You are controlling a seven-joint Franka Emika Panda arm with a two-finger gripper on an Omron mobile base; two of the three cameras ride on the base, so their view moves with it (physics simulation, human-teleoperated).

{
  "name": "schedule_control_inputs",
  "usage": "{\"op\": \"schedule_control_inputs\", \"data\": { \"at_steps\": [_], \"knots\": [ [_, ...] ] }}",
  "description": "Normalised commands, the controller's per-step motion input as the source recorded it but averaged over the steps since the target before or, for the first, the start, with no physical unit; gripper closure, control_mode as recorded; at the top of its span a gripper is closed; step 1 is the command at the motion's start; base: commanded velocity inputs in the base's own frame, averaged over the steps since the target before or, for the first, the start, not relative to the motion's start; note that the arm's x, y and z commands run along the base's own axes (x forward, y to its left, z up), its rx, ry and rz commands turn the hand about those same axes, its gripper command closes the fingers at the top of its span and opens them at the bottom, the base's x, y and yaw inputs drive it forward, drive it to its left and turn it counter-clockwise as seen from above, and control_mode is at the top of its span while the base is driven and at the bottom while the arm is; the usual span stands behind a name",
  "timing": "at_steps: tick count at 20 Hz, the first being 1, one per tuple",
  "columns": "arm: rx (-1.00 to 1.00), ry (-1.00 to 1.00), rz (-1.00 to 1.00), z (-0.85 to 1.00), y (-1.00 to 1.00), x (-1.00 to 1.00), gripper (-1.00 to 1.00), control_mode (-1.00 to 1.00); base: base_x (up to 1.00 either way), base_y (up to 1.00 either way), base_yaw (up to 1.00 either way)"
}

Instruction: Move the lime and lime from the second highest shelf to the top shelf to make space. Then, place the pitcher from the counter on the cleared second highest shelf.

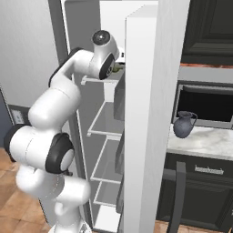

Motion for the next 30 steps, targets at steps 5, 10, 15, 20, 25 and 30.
{"op": "schedule_control_inputs", "data": {
  "at_steps": [5, 10, 15, 20, 25, 30],
  "knots": [
    [0.00, 0.00, 0.03, -0.48, 0.00, 0.89, 1.00, -1.00, 0.00, 0.00, 0.00],
    [0.02, 0.00, 0.03, -0.34, -0.09, 0.90, 1.00, -1.00, 0.00, 0.00, 0.00],
    [0.01, 0.00, 0.02, -0.18, -0.07, 0.88, -1.00, -1.00, 0.00, 0.00, 0.00],
    [0.00, 0.00, 0.02, -0.06, -0.01, 0.49, -1.00, -1.00, 0.00, 0.00, 0.00],
    [0.00, -0.02, 0.02, 0.02, 0.00, -0.17, -1.00, -1.00, 0.00, 0.00, 0.00],
    [-0.01, -0.14, 0.01, 0.02, 0.03, -0.52, -1.00, -1.00, 0.00, 0.00, 0.00]
  ]
}}
